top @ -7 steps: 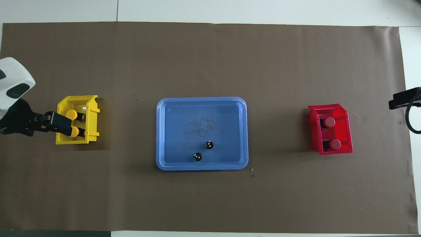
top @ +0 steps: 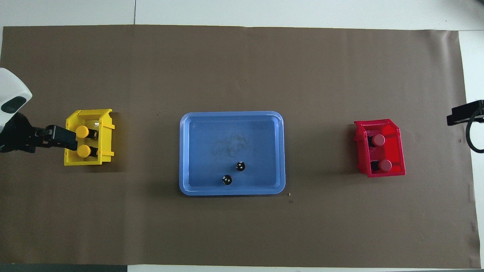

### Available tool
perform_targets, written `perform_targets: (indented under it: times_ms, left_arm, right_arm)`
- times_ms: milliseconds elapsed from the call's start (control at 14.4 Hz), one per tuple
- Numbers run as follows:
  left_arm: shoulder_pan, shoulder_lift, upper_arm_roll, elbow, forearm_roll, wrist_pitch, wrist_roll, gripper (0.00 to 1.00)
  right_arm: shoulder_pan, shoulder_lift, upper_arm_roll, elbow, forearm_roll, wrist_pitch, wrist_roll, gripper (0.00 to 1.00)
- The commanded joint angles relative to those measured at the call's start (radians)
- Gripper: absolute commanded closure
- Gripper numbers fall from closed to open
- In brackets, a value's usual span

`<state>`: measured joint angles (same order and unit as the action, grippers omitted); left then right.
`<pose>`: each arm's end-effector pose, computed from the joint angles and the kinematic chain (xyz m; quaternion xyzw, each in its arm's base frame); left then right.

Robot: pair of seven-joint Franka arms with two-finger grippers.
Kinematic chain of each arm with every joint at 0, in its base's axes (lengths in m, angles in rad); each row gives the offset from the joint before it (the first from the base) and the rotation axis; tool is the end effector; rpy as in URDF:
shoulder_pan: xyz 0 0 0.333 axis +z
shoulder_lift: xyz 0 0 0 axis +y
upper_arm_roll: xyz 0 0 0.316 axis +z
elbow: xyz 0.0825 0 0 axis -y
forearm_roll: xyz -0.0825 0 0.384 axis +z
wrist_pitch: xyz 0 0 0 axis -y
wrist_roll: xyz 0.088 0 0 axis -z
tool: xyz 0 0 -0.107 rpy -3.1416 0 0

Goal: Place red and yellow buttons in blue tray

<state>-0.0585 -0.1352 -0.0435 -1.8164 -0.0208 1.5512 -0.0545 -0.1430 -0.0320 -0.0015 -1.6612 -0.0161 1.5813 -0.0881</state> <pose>0.5004 -0.0547 0.5794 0.9976 -0.0228 -0.0654 0.0024 0.5374 -0.0799 0.6003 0.9993 -0.0279 -0.0247 0.0052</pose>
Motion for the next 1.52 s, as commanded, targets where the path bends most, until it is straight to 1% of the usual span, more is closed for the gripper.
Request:
perform_targets:
  times_ms: [0, 208, 346, 485, 623, 692, 831, 900, 1038, 1108, 1177, 1246, 1454]
  left_arm:
    - [0.011, -0.038, -0.001, -0.040, 0.016, 0.026, 0.035, 0.00]
    - [0.017, -0.043, -0.002, -0.052, 0.016, 0.029, 0.039, 0.00]
    - [0.020, -0.063, -0.001, -0.090, 0.016, 0.047, 0.051, 0.00]
    - [0.055, -0.102, -0.001, -0.171, 0.016, 0.127, 0.111, 0.00]
    - [0.059, -0.142, -0.001, -0.262, 0.016, 0.231, 0.113, 0.00]
    - [0.055, -0.144, -0.004, -0.273, 0.018, 0.251, 0.111, 0.00]
    - [0.051, -0.138, -0.006, -0.268, 0.018, 0.244, 0.113, 0.00]
    - [0.051, -0.136, -0.007, -0.256, 0.018, 0.212, 0.114, 0.00]
    - [0.066, -0.129, -0.001, -0.206, 0.018, 0.094, 0.127, 0.00]
    - [0.074, -0.129, -0.002, -0.201, 0.018, 0.043, 0.128, 0.00]
    - [0.066, -0.132, -0.004, -0.192, 0.018, 0.014, 0.125, 0.00]
    - [0.069, -0.135, -0.007, -0.192, 0.018, 0.001, 0.125, 0.00]
    - [0.074, -0.142, -0.007, -0.228, 0.018, 0.094, 0.111, 0.00]
  right_arm:
    - [-0.010, -0.023, 0.005, -0.023, -0.008, -0.004, 0.015, 0.00]
    - [-0.001, -0.023, 0.005, -0.023, -0.008, -0.007, 0.008, 0.00]
    - [0.003, -0.026, 0.009, -0.035, 0.001, 0.009, 0.008, 0.00]
    - [0.023, -0.028, 0.014, -0.099, 0.004, 0.072, 0.011, 0.00]
    - [0.040, -0.028, 0.014, -0.193, 0.004, 0.176, 0.011, 0.00]
    - [0.051, -0.022, 0.014, -0.224, 0.004, 0.219, 0.011, 0.00]
    - [0.071, 0.003, 0.014, -0.279, 0.005, 0.299, 0.010, 0.00]
    - [0.072, 0.003, 0.015, -0.317, 0.008, 0.340, 0.007, 0.04]
    - [0.075, 0.003, 0.015, -0.383, 0.028, 0.414, 0.007, 0.14]
    - [0.085, 0.004, 0.015, -0.417, 0.028, 0.455, 0.004, 0.19]
    - [0.086, 0.004, 0.015, -0.454, 0.028, 0.504, -0.011, 0.21]
    - [0.086, 0.006, 0.015, -0.488, 0.028, 0.555, -0.028, 0.21]
    - [0.091, 0.032, 0.015, -0.552, 0.028, 0.661, -0.033, 0.24]
